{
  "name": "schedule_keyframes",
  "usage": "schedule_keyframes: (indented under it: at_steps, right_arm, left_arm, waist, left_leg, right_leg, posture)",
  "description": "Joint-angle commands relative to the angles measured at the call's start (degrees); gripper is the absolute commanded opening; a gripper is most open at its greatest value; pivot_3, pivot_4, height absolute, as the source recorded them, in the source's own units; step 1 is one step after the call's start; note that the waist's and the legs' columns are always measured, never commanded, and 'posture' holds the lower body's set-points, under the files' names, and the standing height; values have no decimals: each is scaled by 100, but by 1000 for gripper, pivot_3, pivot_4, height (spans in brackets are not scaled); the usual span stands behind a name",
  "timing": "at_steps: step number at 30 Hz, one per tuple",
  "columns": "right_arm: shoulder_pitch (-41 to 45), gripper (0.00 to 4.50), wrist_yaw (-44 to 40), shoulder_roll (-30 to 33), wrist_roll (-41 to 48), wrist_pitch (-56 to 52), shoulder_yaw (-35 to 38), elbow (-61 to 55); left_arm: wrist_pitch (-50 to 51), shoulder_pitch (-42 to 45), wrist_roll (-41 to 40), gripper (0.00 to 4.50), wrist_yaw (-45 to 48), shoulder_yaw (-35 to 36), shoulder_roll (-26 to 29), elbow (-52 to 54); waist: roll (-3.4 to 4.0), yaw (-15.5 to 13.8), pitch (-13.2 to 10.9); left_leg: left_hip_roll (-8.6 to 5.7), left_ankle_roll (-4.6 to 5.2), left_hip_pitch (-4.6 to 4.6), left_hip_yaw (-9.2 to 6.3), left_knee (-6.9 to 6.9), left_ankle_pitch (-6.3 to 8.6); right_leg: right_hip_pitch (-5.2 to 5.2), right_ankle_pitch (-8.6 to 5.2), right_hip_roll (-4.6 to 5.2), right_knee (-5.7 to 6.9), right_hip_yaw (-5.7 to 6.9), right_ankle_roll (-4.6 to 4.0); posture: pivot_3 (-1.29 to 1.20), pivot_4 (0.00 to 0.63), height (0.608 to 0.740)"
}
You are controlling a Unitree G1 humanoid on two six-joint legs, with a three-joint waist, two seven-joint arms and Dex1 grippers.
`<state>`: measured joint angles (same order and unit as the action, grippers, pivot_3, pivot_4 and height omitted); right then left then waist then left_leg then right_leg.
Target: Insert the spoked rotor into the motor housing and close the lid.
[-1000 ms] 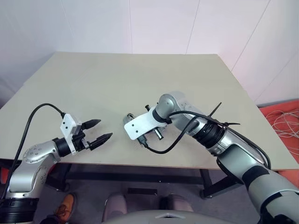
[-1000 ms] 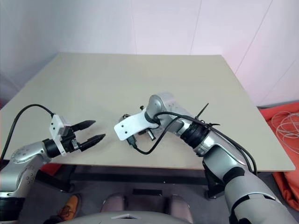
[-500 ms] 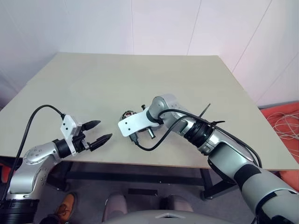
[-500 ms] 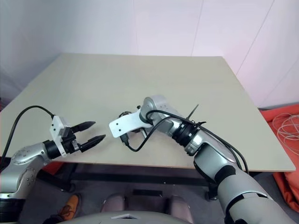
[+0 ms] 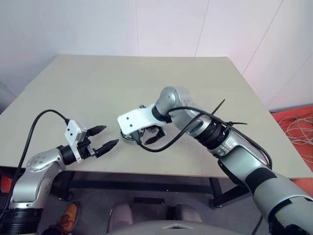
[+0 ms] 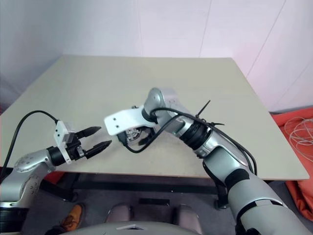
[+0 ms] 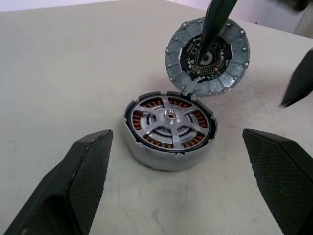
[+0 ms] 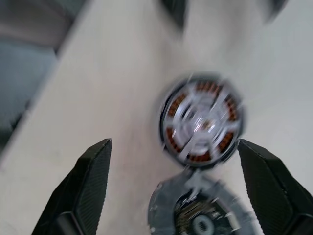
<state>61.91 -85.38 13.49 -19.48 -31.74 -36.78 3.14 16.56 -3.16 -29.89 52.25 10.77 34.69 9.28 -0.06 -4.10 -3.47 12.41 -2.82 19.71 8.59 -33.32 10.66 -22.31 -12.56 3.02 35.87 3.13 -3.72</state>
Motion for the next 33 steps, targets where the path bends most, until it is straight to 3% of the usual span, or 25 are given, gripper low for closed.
schedule_keyframes:
  at_steps: [1, 4, 8, 13, 17, 21, 29, 31, 33]
  right_arm:
    - [596, 4490, -145, -174, 858, -879, 822, -440]
    - [1063, 4490, 289, -331, 1494, -1346, 1691, -167]
    - [1379, 4490, 1639, -388, 1888, -1322, 2856, 1003]
    - [581, 4490, 3466, 153, 1574, 720, 3381, 2422]
    - [-331, 4490, 3555, 534, 1883, 1019, 3591, 2826]
    - [-1236, 3543, 3698, 757, 2043, 677, 3698, 2568]
    - [-2630, 685, 3376, 812, 2475, -237, 3392, 1037]
    - [-2792, 40, 3195, 737, 2712, -499, 3267, 643]
    - [-2822, 40, 3128, 616, 2864, -659, 3112, 393]
  left_arm:
    - [-111, 91, 33, 4500, 23, 22, 5, 46]
    - [-122, 120, 36, 4500, 22, 10, -9, 28]
    - [-66, 107, -51, 4500, 48, 51, 1, 70]
    - [-329, 102, 120, 4500, -102, 184, -15, -55]
    - [-427, 48, 93, 4500, -27, 348, 75, -171]
    - [-464, -118, 75, 4500, 93, 521, 193, -199]
    - [-496, -113, 90, 4500, 166, 616, 261, -292]
    - [-497, -48, 108, 4500, 146, 581, 247, -313]
    - [-502, -23, 119, 4500, 135, 560, 234, -324]
  waist:
    - [2, -1, -2]
    - [3, -15, -2]
    - [2, -32, -2]
    - [-17, -59, 7]
    - [-11, -100, 5]
    - [4, -109, 0]
    - [9, -140, -3]
    - [10, -143, -4]
    - [11, -138, -4]
  left_leg:
    - [0, 0, -3, 0, 0, 0]
    - [0, -1, -8, -1, 0, 0]
    - [-1, -2, -11, 0, 0, -1]
    - [-9, -4, -21, -1, -1, -1]
    - [-51, -6, -2, 1, -4, -3]
    - [-39, -21, 35, 1, 5, -13]
    - [-26, -9, 24, 6, 7, -5]
    - [-19, -9, -2, 6, 7, -5]
    - [-15, -11, -21, 6, 7, -6]
  right_leg:
    - [2, -1, 0, 0, 0, 1]
    - [7, -4, 0, 0, 0, 7]
    - [8, -12, 1, -1, -1, 21]
    - [21, -20, 6, -10, -1, 35]
    - [10, 1, 19, -9, -1, 3]
    - [-31, 3, 1, -5, 0, -4]
    - [-26, -4, -10, -9, 0, -8]
    - [-1, -24, -10, -9, 1, 26]
    - [14, -26, -10, -10, 1, 29]
  posture:
    - [0, 0, 740]
    - [0, 0, 740]
    - [0, 0, 740]
    - [0, 0, 740]
    - [0, 0, 740]
    - [0, 0, 740]
    - [0, 0, 740]
    - [0, 0, 740]
    - [0, 0, 740]
